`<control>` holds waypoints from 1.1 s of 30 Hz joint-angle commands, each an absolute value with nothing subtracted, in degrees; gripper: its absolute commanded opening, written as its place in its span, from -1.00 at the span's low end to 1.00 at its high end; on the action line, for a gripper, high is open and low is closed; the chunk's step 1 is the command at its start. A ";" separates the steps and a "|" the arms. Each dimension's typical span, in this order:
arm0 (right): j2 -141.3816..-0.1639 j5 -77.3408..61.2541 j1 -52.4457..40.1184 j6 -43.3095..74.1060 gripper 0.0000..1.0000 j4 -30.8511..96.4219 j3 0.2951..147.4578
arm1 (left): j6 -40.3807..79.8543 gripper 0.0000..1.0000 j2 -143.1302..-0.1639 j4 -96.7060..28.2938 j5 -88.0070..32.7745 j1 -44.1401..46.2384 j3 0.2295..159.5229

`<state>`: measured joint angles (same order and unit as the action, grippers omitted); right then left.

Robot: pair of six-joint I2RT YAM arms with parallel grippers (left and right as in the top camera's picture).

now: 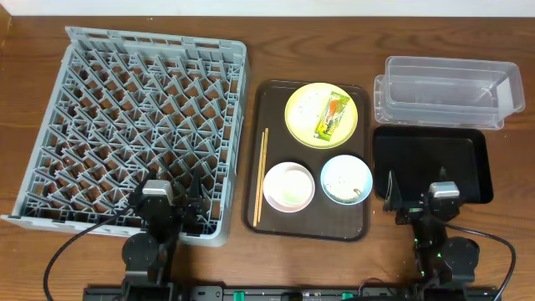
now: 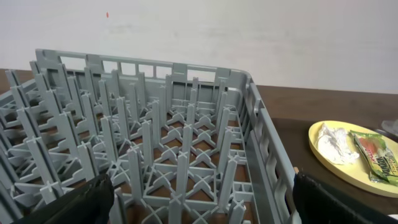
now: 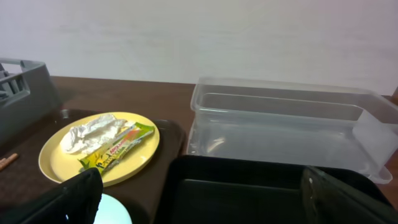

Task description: Sort waste into correct bins and load items into the dishwasher

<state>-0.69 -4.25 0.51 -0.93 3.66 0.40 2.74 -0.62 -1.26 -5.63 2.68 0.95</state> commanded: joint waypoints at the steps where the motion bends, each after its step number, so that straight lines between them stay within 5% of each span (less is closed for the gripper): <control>1: -0.64 -4.34 0.73 -1.37 0.99 3.88 0.32 | 2.61 0.84 -0.60 -3.46 -7.03 2.59 0.23; 33: -0.64 -4.78 0.73 2.22 0.99 3.88 0.32 | 2.68 0.85 -0.60 -3.42 -6.90 2.57 0.23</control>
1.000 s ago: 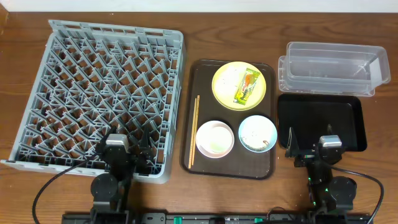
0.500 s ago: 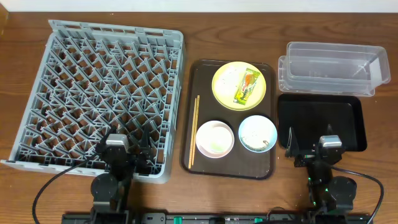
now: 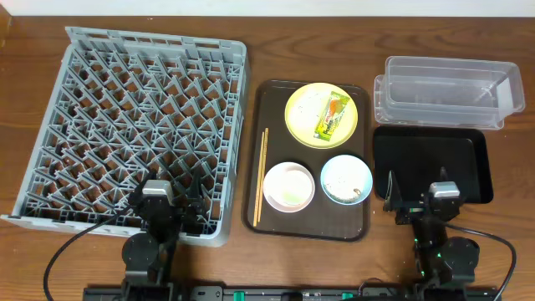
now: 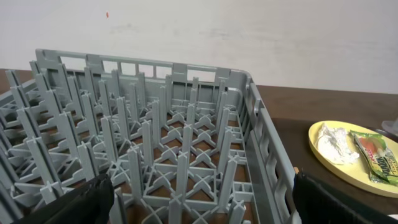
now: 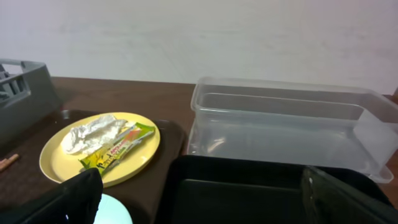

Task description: Sort waste into correct bins and load items into the dishwasher

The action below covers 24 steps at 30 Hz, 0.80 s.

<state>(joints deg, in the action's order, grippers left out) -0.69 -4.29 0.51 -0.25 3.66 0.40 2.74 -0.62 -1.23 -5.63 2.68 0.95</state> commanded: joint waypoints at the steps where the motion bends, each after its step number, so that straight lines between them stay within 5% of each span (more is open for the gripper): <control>1: -0.64 -4.84 0.73 5.04 0.99 3.88 0.32 | 3.88 0.84 -0.60 -3.46 -6.92 2.57 0.36; 11: -4.69 -12.12 0.73 7.88 0.99 7.92 6.96 | 4.80 0.84 -7.38 -17.41 -6.85 2.57 13.52; 24: -54.13 -26.26 0.67 6.76 0.99 29.32 51.51 | 4.78 0.84 -38.11 -42.50 -6.85 2.57 41.95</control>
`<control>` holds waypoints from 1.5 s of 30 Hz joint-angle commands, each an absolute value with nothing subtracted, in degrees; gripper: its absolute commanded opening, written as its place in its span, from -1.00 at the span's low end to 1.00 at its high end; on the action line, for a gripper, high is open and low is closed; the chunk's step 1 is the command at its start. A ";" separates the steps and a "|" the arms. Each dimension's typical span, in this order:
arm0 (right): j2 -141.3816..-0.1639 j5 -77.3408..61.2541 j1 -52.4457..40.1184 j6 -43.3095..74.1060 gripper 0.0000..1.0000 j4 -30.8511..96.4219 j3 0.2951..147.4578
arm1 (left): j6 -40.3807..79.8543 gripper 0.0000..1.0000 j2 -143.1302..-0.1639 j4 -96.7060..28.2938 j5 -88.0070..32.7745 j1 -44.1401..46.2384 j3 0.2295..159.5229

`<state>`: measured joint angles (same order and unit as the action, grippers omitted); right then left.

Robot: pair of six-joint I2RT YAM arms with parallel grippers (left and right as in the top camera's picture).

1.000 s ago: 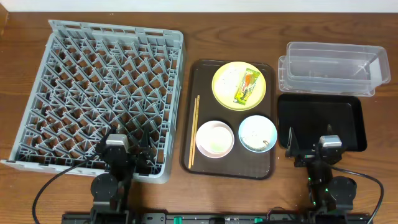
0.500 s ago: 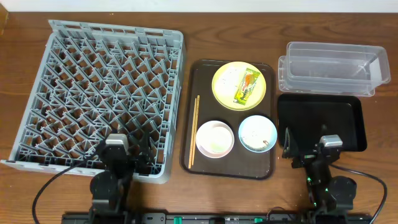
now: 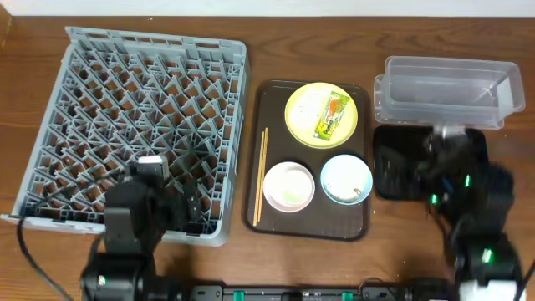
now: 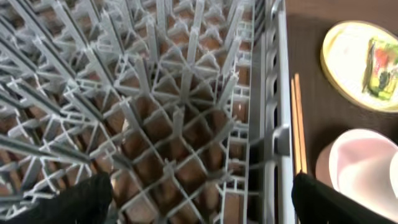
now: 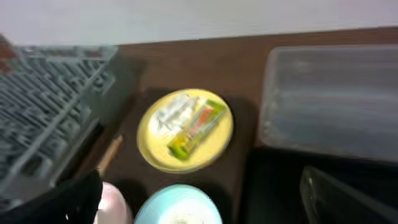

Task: Sort waste into correct bins and load items into the dishwasher
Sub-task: 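Grasp the white tissue on the yellow plate with the right gripper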

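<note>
A brown tray (image 3: 272, 100) holds a yellow plate (image 3: 299, 127) with a green wrapper (image 3: 331, 115) and a crumpled napkin (image 3: 308, 102), wooden chopsticks (image 3: 261, 176), a pink bowl (image 3: 288, 186) and a blue bowl (image 3: 346, 180). The grey dish rack (image 3: 134, 109) lies to the left. My left gripper (image 4: 199, 199) is open above the rack's front right corner, holding nothing. My right gripper (image 5: 199, 193) is open too, raised over the black bin (image 3: 401, 159) and looking towards the plate (image 5: 155, 140).
A clear plastic bin (image 3: 443, 90) stands behind the black bin at the back right. The rack's tall prongs (image 4: 180, 124) rise right under the left gripper. Bare wooden table runs along the front edge.
Both arms have lifted from their low rest at the front edge. The left gripper now looks down into the rack, and the right one sits higher, over the black bin. No object has moved.
At both earlier moments the two arms rested low at the front of the table, grippers open, with nothing changing between them. Now both are raised and tipped forward, still open and empty. Everything on the tray lies as before.
</note>
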<state>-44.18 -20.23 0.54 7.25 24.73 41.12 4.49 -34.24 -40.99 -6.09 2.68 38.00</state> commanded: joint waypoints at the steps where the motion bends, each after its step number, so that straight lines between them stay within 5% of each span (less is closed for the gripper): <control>1: -56.12 -26.76 0.67 6.52 0.99 30.70 53.58 | 4.80 0.85 -39.31 -43.03 -6.85 2.57 42.74; 9: -83.33 -25.54 -7.40 -0.47 0.99 52.07 84.62 | 4.78 0.85 -42.22 -42.98 -6.83 2.57 43.42; 13: -88.42 -30.41 -10.55 1.63 0.95 43.48 85.34 | 4.78 0.85 -42.22 -43.00 -6.83 2.57 43.42; 14: -90.26 -29.82 -12.03 1.65 0.64 40.56 85.34 | 4.78 0.85 -42.22 -43.00 -6.83 2.57 43.42; 15: -92.03 -27.05 -13.78 1.72 0.58 38.41 85.34 | 4.78 0.85 -42.22 -42.94 -6.83 2.57 43.42; 23: -106.39 0.25 -26.48 7.55 0.64 31.35 85.34 | 4.78 0.85 -42.22 -42.37 -6.83 2.57 43.42; 36: -121.01 3.64 -28.14 19.92 0.33 27.03 85.34 | 4.78 0.85 -42.22 -42.41 -6.83 2.57 43.42; 40: -122.65 3.60 -28.14 21.26 0.05 26.33 85.34 | 4.78 0.85 -42.22 -42.54 -6.83 2.57 43.42; 41: -122.65 3.36 -28.14 21.43 -0.35 26.35 85.34 | 4.78 0.85 -42.22 -42.68 -6.83 2.57 43.42; 45: -120.27 3.16 -28.01 21.37 -0.98 26.50 85.49 | 4.78 0.85 -42.22 -42.78 -6.83 2.57 43.42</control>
